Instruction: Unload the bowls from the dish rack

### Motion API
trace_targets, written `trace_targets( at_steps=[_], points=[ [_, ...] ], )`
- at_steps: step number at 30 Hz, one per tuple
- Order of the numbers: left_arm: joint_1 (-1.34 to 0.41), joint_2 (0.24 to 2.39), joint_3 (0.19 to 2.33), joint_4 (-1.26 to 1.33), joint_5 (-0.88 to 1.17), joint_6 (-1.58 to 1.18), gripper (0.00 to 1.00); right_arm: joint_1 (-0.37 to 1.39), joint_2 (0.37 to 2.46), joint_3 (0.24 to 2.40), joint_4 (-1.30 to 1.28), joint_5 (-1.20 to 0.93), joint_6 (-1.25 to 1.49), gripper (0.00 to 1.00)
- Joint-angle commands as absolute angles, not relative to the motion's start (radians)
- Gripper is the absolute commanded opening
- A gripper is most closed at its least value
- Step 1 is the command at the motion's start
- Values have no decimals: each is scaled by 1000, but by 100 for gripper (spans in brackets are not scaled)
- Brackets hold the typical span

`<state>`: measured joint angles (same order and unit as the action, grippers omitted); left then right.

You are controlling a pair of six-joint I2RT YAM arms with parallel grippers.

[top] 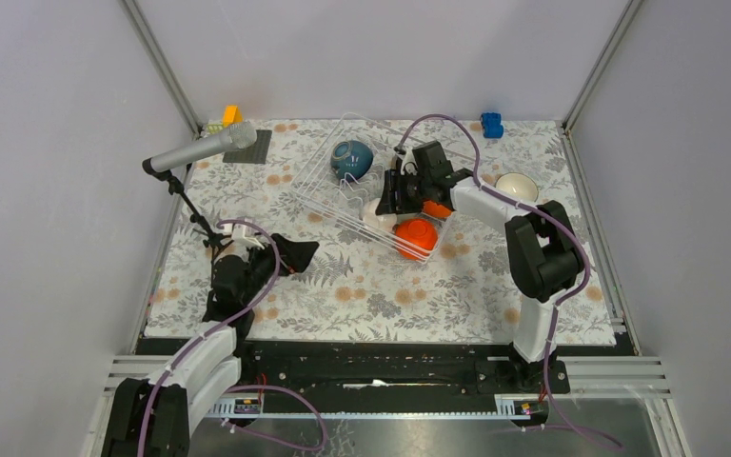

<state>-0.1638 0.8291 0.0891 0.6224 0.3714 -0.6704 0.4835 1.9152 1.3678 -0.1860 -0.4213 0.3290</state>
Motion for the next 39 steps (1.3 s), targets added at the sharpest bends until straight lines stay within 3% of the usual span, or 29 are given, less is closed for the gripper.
trace_targets(
  at_steps=[1, 11, 22, 27, 39],
  points=[
    [-164, 795, 91, 632, 360, -651, 99, 500, 1887, 1345, -128, -519, 340, 52],
    [-164, 798, 92, 624, 361, -648, 99, 487, 1945, 1381, -117, -632, 293, 41],
    [-164, 787, 92, 615, 359, -647, 99, 434, 1975, 1352, 43, -808, 397, 7],
    [-164, 787, 92, 615, 360, -647, 99, 406, 1971, 1336, 121, -872, 466, 0],
    [-164, 785, 92, 612, 359, -646, 99, 385, 1942, 1381, 255, -985, 637, 0]
  ],
)
